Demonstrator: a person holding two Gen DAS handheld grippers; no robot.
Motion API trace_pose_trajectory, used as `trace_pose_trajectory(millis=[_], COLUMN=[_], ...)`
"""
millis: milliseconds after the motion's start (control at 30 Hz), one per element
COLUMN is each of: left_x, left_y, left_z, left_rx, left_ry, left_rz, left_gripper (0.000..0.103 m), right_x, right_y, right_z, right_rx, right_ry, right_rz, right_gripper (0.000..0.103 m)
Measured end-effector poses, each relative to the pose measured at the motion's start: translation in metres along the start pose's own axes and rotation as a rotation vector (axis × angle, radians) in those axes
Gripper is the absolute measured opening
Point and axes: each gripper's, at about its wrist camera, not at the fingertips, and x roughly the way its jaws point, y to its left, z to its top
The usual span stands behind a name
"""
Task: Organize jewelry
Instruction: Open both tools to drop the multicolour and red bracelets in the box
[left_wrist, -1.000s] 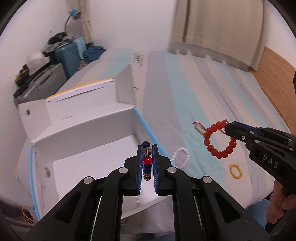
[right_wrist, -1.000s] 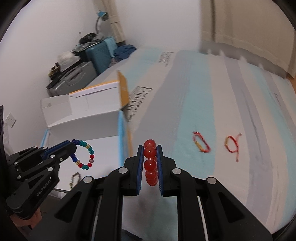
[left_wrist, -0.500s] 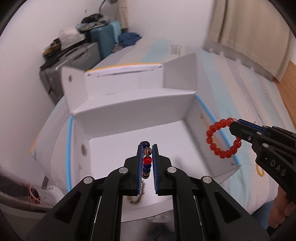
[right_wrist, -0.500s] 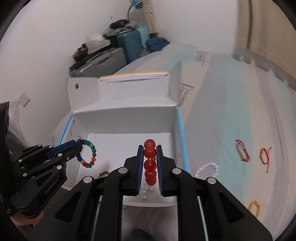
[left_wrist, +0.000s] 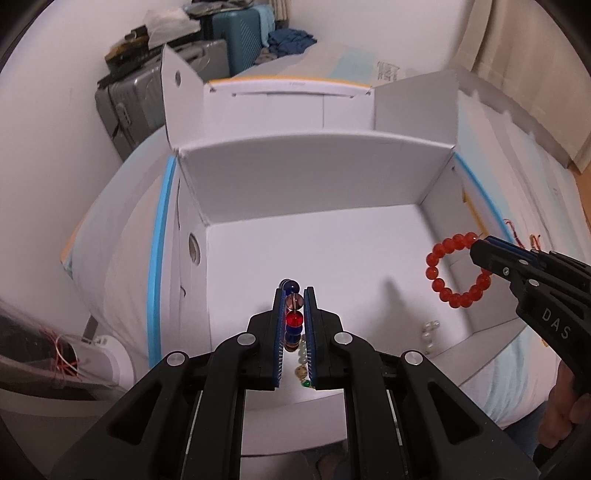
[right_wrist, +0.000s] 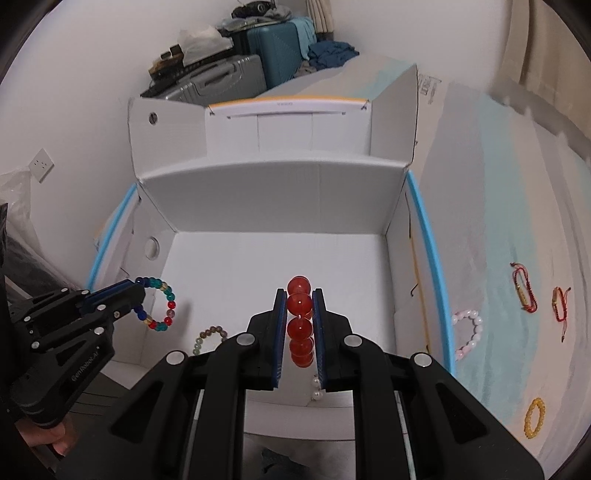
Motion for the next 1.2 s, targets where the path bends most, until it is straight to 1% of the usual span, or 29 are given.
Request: trace_pose_trajectory(millis=[233, 500, 567, 733, 767, 800, 833, 867, 900, 933, 1000, 1033, 1067, 1133, 1167, 1200], left_x=[0.025, 0.042, 0.043, 0.035, 0.034, 0.032, 0.029, 0.025, 0.023, 0.020, 0.015, 0.013, 0.011, 0.007, 0.005, 0.003], left_y=[0.004, 0.007, 0.007, 0.007, 0.006, 0.006, 0.005, 0.005, 0.005, 0.004, 0.002, 0.001, 0.000, -0.002, -0.003, -0.004], left_z=[-0.008, -0.012, -0.012, -0.008, -0.008, -0.007, -0.007, -0.007, -0.006, -0.006, -0.006, -0.006, -0.007, -0.008, -0.008, -0.008], left_rx=[-0.007, -0.006, -0.008, -0.013, -0.014, -0.015, -0.016, -0.017, -0.017, -0.015, -0.011, -0.009, -0.004, -0.001, -0.002, -0.003], left_ry=[0.044, 0.080, 0.083, 0.064, 0.061, 0.056, 0.044, 0.035, 0.026, 0.018, 0.003, -0.002, -0.008, -0.011, -0.016, -0.021], left_rz=[0.002, 0.012, 0.017, 0.035, 0.037, 0.039, 0.042, 0.048, 0.053, 0.058, 0.068, 0.072, 0.077, 0.076, 0.075, 0.075], left_gripper=[0.009, 0.009, 0.010, 0.012, 0.017, 0.025, 0.028, 0.034, 0.039, 0.042, 0.053, 0.055, 0.057, 0.057, 0.058, 0.063], right_x=[0.023, 0.033, 0.036, 0.028, 0.025, 0.022, 0.020, 0.016, 0.013, 0.010, 0.003, -0.001, -0.006, -0.013, -0.017, -0.021], right_y=[-0.006, -0.008, -0.006, -0.004, -0.003, -0.003, -0.003, -0.002, -0.002, -0.003, -0.003, -0.004, -0.005, -0.007, -0.008, -0.010], right_z=[-0.009, -0.014, -0.010, -0.008, -0.008, -0.008, -0.008, -0.007, -0.007, -0.007, -0.007, -0.007, -0.007, -0.007, -0.007, -0.007], right_rx=[0.008, 0.015, 0.014, 0.010, 0.008, 0.007, 0.004, 0.002, 0.001, 0.000, -0.003, -0.005, -0.005, -0.002, 0.001, 0.004], right_ry=[0.042, 0.064, 0.069, 0.045, 0.040, 0.033, 0.025, 0.014, 0.006, 0.001, -0.015, -0.023, -0.035, -0.049, -0.056, -0.062], right_rz=[-0.013, -0.012, -0.010, -0.004, -0.003, -0.004, -0.006, -0.009, -0.011, -0.013, -0.013, -0.014, -0.019, -0.019, -0.021, -0.024], right_gripper=[0.013, 0.013, 0.014, 0.015, 0.021, 0.025, 0.033, 0.038, 0.040, 0.044, 0.053, 0.060, 0.063, 0.067, 0.069, 0.071])
